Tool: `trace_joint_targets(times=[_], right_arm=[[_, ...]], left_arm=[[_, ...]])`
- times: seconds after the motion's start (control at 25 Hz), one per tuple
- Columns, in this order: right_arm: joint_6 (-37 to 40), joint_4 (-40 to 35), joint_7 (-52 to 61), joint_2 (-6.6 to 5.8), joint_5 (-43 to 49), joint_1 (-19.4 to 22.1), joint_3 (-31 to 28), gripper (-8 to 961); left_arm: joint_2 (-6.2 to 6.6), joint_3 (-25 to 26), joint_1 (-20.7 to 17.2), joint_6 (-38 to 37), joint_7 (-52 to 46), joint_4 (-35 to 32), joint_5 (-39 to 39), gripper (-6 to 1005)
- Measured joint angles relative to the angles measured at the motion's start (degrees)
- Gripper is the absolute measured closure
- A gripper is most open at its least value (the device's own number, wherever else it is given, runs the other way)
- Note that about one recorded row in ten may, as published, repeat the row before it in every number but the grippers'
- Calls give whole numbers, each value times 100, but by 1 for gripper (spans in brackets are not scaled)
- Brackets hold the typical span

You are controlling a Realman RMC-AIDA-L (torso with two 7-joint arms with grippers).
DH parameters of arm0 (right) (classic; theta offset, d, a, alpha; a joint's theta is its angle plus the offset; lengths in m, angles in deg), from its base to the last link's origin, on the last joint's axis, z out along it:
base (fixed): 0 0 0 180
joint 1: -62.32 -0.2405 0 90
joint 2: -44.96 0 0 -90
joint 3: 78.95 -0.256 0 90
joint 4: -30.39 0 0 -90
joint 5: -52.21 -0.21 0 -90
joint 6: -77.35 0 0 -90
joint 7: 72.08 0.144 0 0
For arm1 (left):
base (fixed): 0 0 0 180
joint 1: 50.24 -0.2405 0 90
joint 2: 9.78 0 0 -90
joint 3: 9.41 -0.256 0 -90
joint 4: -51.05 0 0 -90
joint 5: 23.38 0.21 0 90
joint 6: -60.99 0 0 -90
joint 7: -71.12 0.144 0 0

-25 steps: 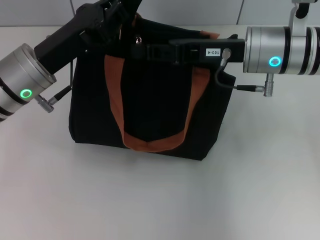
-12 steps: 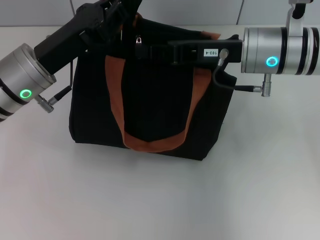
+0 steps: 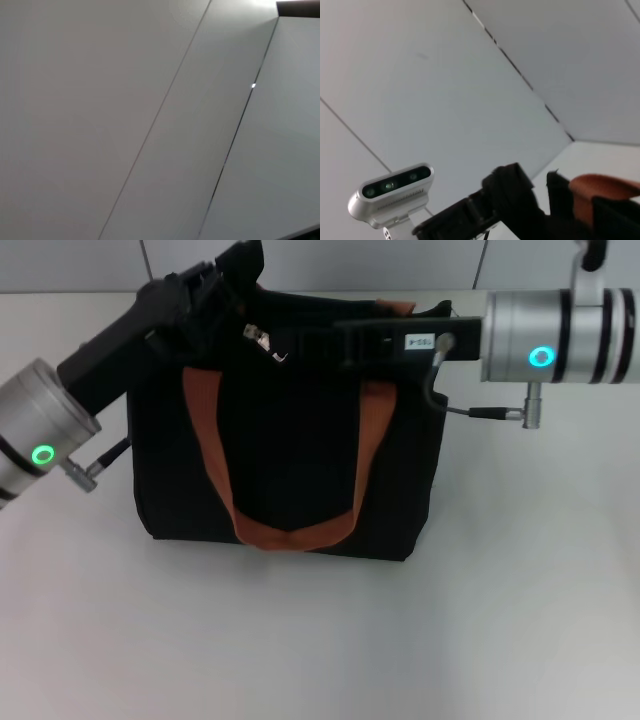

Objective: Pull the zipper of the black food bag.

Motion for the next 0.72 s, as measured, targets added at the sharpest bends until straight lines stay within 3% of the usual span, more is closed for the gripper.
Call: trace_joint_targets(times=[0.44,0.72], right_arm=[[30,-88,524,8,230,-213,120,950],[123,-256,930,-84,365,-306,119,948]], left_arm=[[25,56,-385,-9,278,74,-8,927],[27,82,-601,-200,278,55,-8,926]])
